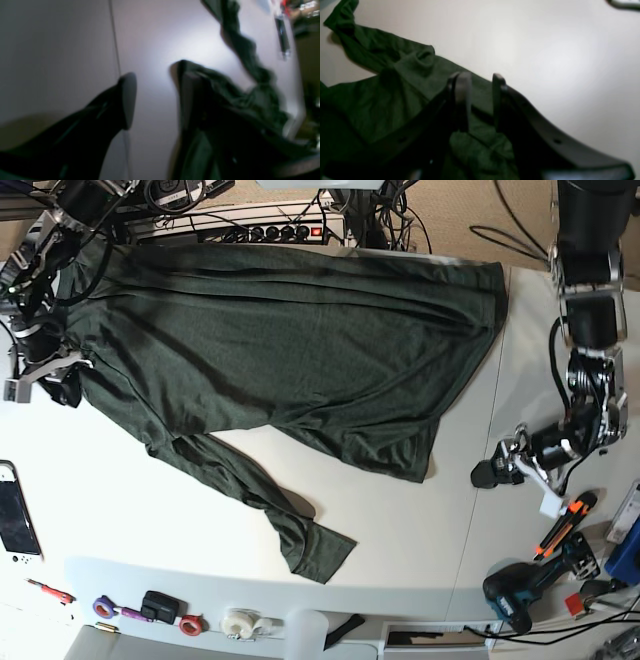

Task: Layout the t-shirt on the table in an organized manner, then fold the t-shirt properly
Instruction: 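Release the shirt edge and raise both grippers, then lower both grippers and grasp the shirt side edges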

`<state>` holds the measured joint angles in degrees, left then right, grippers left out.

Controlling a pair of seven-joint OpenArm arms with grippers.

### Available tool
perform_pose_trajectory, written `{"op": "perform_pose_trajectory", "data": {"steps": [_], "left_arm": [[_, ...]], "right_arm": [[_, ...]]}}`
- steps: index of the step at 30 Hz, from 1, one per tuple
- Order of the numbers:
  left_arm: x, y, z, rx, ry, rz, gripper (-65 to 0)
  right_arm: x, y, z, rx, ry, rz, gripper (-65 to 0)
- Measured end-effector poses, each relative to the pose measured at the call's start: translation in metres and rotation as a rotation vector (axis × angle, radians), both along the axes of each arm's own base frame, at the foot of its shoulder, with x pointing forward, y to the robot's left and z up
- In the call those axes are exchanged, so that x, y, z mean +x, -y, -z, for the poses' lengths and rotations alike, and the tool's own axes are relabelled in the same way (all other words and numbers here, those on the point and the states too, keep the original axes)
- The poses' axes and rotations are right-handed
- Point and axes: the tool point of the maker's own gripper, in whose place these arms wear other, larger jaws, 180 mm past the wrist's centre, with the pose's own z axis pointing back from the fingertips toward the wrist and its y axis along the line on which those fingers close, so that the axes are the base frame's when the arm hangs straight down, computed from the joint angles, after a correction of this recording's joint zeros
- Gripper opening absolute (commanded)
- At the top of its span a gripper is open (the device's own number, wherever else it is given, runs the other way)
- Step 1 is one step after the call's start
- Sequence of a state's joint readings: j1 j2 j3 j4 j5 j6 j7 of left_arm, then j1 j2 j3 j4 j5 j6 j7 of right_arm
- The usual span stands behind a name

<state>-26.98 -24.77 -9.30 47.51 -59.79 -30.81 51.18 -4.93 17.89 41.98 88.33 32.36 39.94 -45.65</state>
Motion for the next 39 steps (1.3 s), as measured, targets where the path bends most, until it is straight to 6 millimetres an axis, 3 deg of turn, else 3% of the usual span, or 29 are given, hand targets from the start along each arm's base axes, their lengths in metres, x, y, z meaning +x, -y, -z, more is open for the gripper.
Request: {"op": "perform_pose_trajectory", "data": {"steps": [3, 6, 13, 19, 22, 23, 25, 26, 31, 39], "left_arm": [[0.004, 0.009, 0.014, -0.053, -0.061, -0.018, -34.0], [-0.001, 0.033, 0.029, -0.087, -0.111, 0.007, -34.1], [-0.013, 0.109, 0.040, -0.036, -0.083, 0.230, -34.1], [-0.006, 0.138, 0.042, 0.072, -0.038, 0.300, -34.1], [-0.003, 0.140, 0.040, 0.070, -0.035, 0.298, -39.8], [-0.002, 0.139, 0.041, 0.081, -0.040, 0.293, -45.4], [-0.002, 0.136, 0.043, 0.101, -0.047, 0.290, -62.4], [-0.001, 0.134, 0.044, 0.108, -0.048, 0.283, -65.0], [0.005, 0.127, 0.043, 0.113, -0.014, 0.249, -65.0], [0.022, 0.088, 0.033, 0.065, -0.003, 0.095, -65.0]], "right_arm": [[0.000, -0.003, 0.003, 0.011, -0.001, 0.002, -49.5], [0.000, -0.004, 0.004, 0.014, -0.001, 0.003, -49.5], [-0.001, -0.004, 0.004, 0.012, -0.004, 0.003, -49.5], [-0.001, -0.005, 0.005, 0.014, -0.004, 0.003, -49.5], [-0.001, -0.010, 0.009, 0.031, -0.005, 0.005, -49.5], [-0.001, -0.012, 0.011, 0.040, -0.004, 0.005, -49.5], [-0.001, -0.015, 0.013, 0.048, -0.006, 0.006, -49.5], [-0.002, -0.014, 0.013, 0.047, -0.006, 0.006, -49.5], [-0.001, -0.014, 0.013, 0.047, -0.003, 0.006, -49.5], [0.000, -0.014, 0.010, 0.046, 0.011, 0.008, -49.5]]}}
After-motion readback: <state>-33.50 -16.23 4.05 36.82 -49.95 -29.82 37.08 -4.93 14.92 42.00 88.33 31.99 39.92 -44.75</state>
